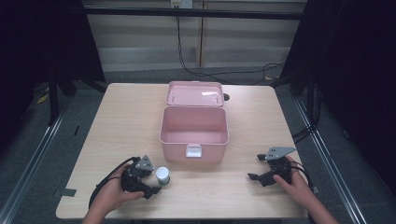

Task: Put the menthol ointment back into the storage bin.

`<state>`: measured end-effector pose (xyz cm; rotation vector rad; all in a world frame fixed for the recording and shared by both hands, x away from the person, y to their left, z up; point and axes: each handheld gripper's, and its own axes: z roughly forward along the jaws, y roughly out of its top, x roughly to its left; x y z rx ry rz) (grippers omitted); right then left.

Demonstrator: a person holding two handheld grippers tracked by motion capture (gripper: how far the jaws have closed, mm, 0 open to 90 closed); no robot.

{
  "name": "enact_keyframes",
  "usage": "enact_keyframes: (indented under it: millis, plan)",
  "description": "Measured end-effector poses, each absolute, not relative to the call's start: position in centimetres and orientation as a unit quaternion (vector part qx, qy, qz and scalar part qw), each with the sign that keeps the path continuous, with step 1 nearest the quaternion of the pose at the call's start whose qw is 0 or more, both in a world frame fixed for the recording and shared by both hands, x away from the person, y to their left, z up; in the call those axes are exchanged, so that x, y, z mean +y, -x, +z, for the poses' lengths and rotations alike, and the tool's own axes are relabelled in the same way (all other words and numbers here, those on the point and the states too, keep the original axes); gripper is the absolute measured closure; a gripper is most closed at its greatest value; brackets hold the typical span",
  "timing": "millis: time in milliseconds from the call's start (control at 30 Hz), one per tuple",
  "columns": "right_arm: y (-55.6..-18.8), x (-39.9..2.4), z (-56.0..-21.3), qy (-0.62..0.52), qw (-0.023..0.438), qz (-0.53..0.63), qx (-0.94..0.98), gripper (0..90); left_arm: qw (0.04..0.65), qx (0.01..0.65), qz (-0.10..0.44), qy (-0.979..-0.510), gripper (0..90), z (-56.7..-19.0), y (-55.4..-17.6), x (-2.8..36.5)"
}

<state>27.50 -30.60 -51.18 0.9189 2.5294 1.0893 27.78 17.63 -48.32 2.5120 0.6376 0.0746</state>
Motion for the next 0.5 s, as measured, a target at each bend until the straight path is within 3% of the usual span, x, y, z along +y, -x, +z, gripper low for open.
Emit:
enact_keyframes:
  millis: [33,133,500]
  plan:
    - [-27.5,-30.6,-51.2,-0.315,0.119,0.373,0.865,10.5,0.234,0.234,0.025,-0.943,26.4,-47.6,-27.9,17.3]
    - [-27.5,-30.6,-51.2,-0.315,0.119,0.372,0.865,10.4,0.204,0.247,0.010,-0.947,27.9,-46.4,-28.2,16.8]
    - [-27.5,-30.6,-51.2,-0.315,0.119,0.372,0.865,10.4,0.141,0.243,-0.009,-0.960,30.2,-44.1,-29.9,14.1]
